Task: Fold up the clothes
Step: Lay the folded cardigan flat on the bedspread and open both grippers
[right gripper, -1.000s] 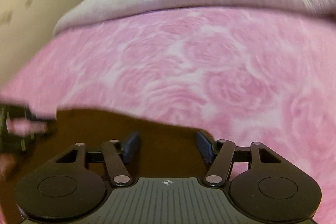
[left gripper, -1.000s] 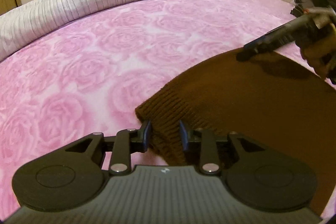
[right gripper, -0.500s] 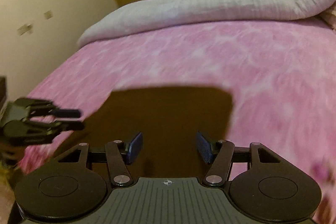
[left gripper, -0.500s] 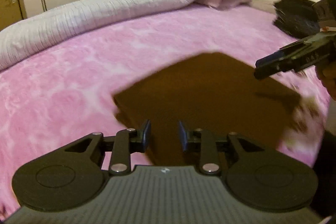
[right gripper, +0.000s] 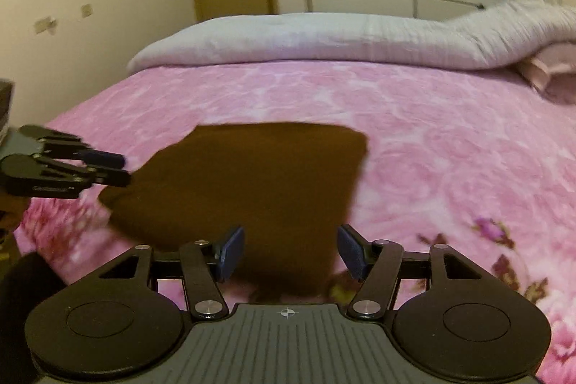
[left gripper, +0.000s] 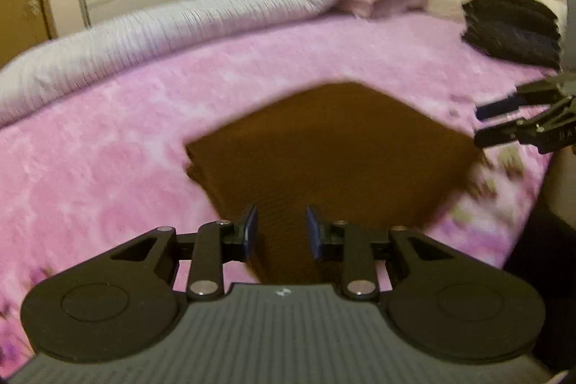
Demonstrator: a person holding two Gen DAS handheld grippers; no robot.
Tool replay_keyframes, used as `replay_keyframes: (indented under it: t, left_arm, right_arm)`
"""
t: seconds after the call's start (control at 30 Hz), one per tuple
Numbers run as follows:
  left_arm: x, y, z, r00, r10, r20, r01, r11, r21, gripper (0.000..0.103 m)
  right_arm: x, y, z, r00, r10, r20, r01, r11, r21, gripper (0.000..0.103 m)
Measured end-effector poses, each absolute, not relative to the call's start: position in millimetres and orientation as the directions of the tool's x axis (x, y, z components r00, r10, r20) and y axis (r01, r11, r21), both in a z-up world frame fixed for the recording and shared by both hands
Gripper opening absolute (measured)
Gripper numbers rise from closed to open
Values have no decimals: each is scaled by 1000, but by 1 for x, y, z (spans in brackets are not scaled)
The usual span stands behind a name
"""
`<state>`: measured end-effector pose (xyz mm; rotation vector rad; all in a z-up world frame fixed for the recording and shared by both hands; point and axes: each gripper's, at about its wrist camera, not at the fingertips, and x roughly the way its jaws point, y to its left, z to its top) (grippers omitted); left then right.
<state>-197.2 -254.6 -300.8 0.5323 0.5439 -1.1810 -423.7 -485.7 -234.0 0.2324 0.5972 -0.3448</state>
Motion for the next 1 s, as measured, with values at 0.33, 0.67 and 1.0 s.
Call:
replay_keyframes:
  t: [0.33, 0.67, 1.0]
  left_arm:
    - [-199, -242, -299, 320, -704, -634, 939, 323, 117, 25]
    - [-197, -230, -315, 337, -694, -636, 926, 366, 90, 26]
    - [-226, -216, -293, 398, -666, -631, 916, 330, 229, 29]
  right_arm:
    - [-421, -507, -258, 747, -259, -612, 461, 866, 196, 62]
    - [-410, -494, -252, 740, -302, -601, 459, 880, 123, 61]
    - [-428, -474, -242, 742, -338, -579, 462, 884, 76, 62]
